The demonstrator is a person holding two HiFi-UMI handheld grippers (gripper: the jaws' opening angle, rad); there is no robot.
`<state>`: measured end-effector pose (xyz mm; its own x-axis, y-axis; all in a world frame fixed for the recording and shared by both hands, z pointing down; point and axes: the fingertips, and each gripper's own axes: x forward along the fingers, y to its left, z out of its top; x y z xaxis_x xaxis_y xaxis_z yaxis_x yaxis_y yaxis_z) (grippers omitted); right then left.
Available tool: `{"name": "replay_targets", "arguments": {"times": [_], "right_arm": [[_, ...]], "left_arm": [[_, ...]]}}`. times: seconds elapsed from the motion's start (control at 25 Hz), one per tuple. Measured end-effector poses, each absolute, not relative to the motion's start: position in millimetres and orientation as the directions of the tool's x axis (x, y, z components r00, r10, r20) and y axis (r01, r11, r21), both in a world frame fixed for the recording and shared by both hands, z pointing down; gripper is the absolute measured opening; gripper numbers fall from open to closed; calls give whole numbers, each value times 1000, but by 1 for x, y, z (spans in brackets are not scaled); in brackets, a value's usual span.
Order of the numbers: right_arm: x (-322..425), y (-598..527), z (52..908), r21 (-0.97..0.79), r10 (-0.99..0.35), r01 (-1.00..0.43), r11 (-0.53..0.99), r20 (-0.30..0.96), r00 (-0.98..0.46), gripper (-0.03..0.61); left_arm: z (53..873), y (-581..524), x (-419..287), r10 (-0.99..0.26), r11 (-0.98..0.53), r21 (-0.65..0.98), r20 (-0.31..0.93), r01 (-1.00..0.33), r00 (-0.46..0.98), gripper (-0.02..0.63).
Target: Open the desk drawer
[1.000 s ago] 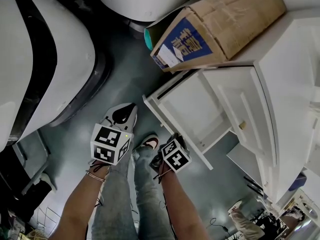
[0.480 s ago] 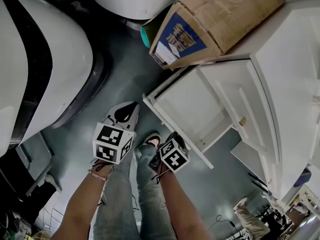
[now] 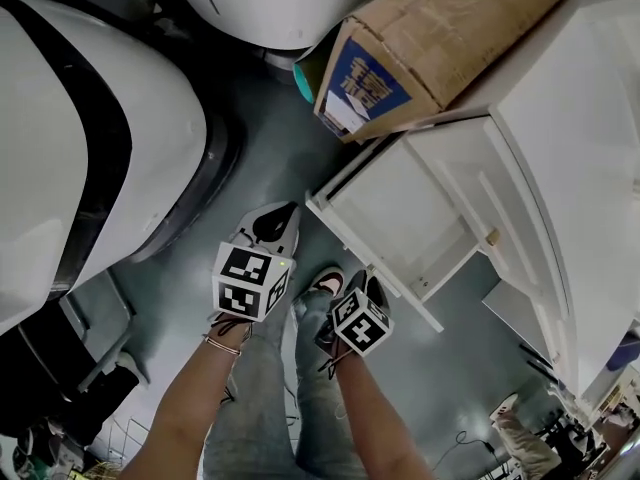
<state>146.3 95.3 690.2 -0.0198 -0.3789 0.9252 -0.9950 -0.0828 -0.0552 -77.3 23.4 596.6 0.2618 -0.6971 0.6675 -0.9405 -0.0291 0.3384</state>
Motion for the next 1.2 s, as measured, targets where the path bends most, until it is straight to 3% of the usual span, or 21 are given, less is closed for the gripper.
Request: {"name": "replay_targets", "arguments": {"times": [0.48,1.2], "right_arm": [[138,68,575,-133,-498,-991,-21,861,-105,115],[201,-27,489,-120,-618,-976,-180,786,18,114]], "left_arm": [[505,-13,-59,-731,-50,353,624,-934,275,18],[389,-69,-31,-734,-190,278,597,-942,325,18]]}}
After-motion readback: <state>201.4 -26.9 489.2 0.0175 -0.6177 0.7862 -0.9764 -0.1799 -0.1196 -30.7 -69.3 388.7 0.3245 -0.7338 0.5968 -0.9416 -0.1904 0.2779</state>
